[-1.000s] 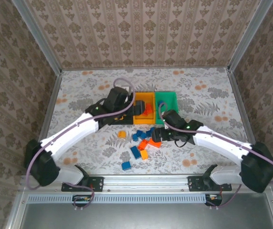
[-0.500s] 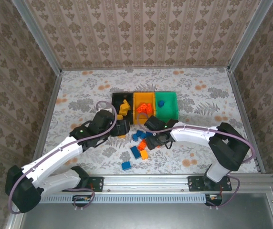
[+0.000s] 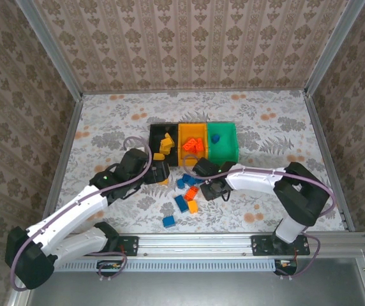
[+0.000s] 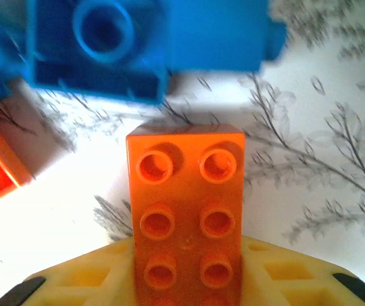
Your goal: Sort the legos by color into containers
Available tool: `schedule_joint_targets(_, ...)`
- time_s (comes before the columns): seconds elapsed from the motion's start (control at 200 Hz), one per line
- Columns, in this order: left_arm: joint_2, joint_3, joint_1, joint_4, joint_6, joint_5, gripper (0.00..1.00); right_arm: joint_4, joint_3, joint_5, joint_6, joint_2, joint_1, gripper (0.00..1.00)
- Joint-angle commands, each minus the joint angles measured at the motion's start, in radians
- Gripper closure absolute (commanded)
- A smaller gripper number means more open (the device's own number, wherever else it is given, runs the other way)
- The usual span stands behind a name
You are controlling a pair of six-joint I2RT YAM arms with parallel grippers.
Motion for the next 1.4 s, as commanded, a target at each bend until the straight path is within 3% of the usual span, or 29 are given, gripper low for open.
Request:
schedule_joint_targets(0.0,-0.012,-0.019,0.007,-0.026,-0.014,-0.013,0.00,-0.055,-0.047,0.028,0.054,-0.108,-0.004,0.64)
schedule_joint_targets(0.235,-0.034,-0.055,0.012,-0.025,-0.017,-0.011,0.00,-0.166,-0.005,0.026,0.069,-0.340,-0.013,0.66)
schedule_joint_targets(0.415,-0.081,-0.097,0.016,-0.040,-0.030,-0.012,0.00,-0.185,0.167,0.019,0.044,-0.353,-0.017,0.66)
schedule_joint_targets(0.55,-0.102,-0.120,0.016,-0.048,-0.042,-0.009,0.00,-0.148,0.334,0.021,0.026,-0.236,-0.042,0.66)
schedule_joint_targets(0.85,-0.112,-0.141,0.009,-0.046,-0.057,0.010,0.00,-0.108,0.679,0.017,0.063,0.221,-0.160,0.65)
schedule_joint_targets(1.05,-0.110,-0.153,-0.003,-0.041,-0.064,0.014,0.00,-0.150,0.848,0.046,0.079,0.394,-0.181,0.61)
schedule_joint_targets(1.145,-0.099,-0.155,-0.009,-0.040,-0.066,0.022,0.00,-0.179,0.895,0.059,0.098,0.436,-0.181,0.54)
schedule_joint_targets(1.285,-0.083,-0.149,-0.035,-0.048,-0.059,0.021,0.00,-0.163,0.897,0.035,0.116,0.426,-0.179,0.26)
schedule_joint_targets(1.395,-0.061,-0.127,-0.072,-0.064,-0.040,0.025,0.01,-0.135,0.854,0.037,0.123,0.371,-0.176,0.18)
